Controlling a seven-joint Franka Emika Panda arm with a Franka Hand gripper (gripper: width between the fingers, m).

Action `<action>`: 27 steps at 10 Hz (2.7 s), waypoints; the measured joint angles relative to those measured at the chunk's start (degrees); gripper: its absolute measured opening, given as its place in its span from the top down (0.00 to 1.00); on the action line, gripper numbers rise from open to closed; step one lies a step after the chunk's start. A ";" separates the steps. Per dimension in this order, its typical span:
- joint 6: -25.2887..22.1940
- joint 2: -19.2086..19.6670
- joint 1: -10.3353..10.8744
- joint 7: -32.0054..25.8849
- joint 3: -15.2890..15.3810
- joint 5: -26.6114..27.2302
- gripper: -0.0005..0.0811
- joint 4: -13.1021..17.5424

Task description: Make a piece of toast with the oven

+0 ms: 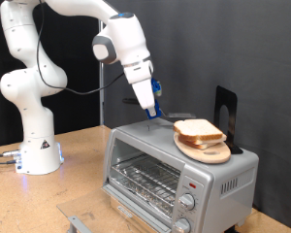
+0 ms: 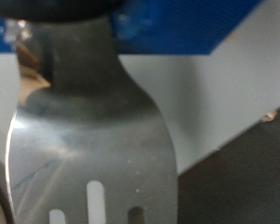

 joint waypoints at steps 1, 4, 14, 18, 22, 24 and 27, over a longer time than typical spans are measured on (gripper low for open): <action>-3.08 -0.92 0.00 -0.11 -0.35 0.00 0.52 0.94; 4.96 -1.13 -0.06 2.07 -0.25 2.79 0.52 -1.08; -1.10 -12.38 -5.51 1.34 -7.64 4.55 0.52 -7.07; -0.95 -10.98 -7.78 0.49 -10.89 4.02 0.52 -7.02; -0.94 -9.31 -9.35 -3.56 -14.29 3.67 0.51 -6.80; -2.46 -9.24 -9.34 -3.54 -14.15 3.27 0.51 -6.75; -6.90 -5.75 -9.35 -2.46 -14.13 0.79 0.51 -3.19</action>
